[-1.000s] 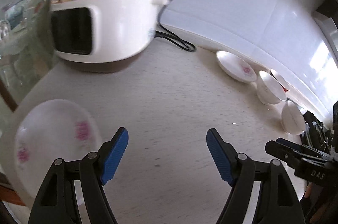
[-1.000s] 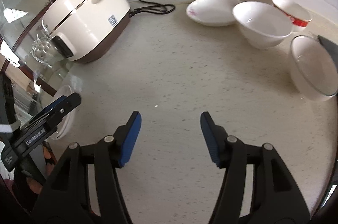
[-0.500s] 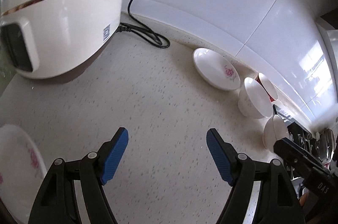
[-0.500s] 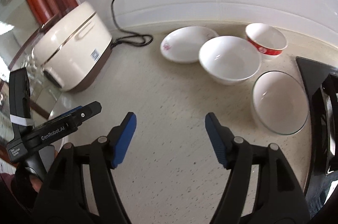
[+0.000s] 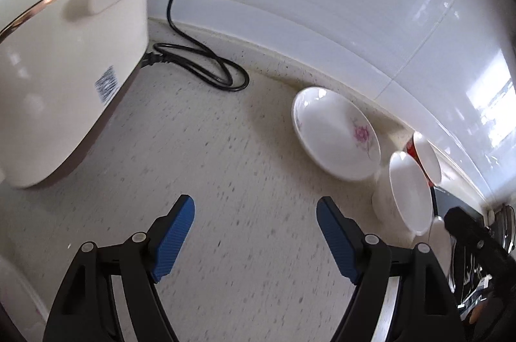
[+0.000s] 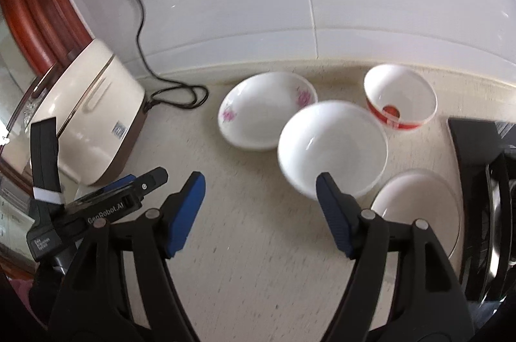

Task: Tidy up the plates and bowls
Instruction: 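Move both grippers to the rose plate lying by the wall, then close the right gripper on the rose plate rim while the left gripper grips it too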

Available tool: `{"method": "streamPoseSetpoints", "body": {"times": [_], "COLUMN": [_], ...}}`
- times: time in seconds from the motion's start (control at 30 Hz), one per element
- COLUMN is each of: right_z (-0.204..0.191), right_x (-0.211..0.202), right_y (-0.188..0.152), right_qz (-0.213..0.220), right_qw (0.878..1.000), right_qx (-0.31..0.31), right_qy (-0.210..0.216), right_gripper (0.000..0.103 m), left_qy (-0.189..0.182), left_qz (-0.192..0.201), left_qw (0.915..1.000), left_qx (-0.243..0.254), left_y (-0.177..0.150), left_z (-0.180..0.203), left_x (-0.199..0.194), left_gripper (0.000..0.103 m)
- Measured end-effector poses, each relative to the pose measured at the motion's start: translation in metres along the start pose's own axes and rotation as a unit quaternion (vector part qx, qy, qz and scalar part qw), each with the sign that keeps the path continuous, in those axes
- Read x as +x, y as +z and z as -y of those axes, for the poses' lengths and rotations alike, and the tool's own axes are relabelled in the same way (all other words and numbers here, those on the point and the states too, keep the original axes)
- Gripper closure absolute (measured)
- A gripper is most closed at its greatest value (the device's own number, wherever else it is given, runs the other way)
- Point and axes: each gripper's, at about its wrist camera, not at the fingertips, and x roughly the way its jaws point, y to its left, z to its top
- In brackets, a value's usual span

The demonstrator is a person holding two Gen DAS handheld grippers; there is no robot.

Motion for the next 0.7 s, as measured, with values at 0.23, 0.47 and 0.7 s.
{"method": "streamPoseSetpoints", "body": {"times": [0.23,0.47,0.7], "right_z": [0.013,0.039,0.057], "right_x": [0.022,0.068,0.113], "right_y": [0.042,0.078,0.104], "right_qz": [0.001,-0.034,-0.085], "right_qw": [1.000,0.997,0.992], "right_qx": [0.017,0.062,0.092], "right_qy": [-0.002,0.001,0.002], "right_gripper": [0.028,0.027,0.027], "left_qy": [0.002,0.012,0.013], "left_qz": [-0.017,-0.034,-0.038], "left_qw": [0.9998,0.9992,0.9990], "left_qx": [-0.010,-0.016,-0.020], "left_y": [0.019,0.035,0.054], "left_z": [0.005,0.013,0.020], "left_x": [0.034,0.067,0.094], "left_gripper": [0.024,0.024,0.024]}}
